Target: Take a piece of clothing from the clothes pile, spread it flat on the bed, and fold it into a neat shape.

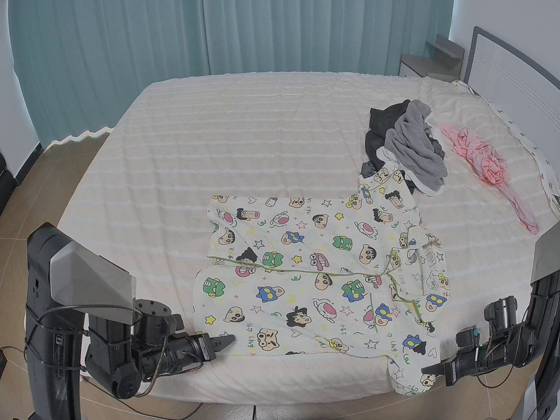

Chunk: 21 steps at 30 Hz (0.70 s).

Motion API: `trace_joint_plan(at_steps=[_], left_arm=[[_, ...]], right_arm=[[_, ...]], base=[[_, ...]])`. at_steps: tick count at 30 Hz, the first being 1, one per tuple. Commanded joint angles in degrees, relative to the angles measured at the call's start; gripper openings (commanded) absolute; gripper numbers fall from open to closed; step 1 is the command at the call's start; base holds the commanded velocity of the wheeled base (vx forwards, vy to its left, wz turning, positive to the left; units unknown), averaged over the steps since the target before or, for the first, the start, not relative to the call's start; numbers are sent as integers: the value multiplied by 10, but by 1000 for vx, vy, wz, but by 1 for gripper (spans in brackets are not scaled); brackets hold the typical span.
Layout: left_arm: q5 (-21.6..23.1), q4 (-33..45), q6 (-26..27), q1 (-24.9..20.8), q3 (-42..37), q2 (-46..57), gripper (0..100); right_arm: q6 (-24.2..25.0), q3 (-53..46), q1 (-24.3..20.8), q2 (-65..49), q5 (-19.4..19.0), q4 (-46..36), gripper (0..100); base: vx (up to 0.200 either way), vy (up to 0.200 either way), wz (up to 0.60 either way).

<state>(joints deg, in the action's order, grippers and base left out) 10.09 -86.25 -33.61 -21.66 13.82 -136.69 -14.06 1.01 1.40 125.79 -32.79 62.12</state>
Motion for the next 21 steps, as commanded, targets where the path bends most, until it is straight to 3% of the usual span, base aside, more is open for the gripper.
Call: trace_joint_plan(at_steps=[1,14,21], left_arm=[[0,1,-1,-9,2,-7,0],[-1,-4,-6,5,-36,6,0],[-1,-4,-20,0,-81,42,0]], right_arm=[[0,-9,0,-1,0,-1,0],[-2,-9,-3,-55,-5,-64,0],[-3,-9,0,-91,-3,-143,0]], base=[[0,0,0],[0,0,0],[0,0,0]])
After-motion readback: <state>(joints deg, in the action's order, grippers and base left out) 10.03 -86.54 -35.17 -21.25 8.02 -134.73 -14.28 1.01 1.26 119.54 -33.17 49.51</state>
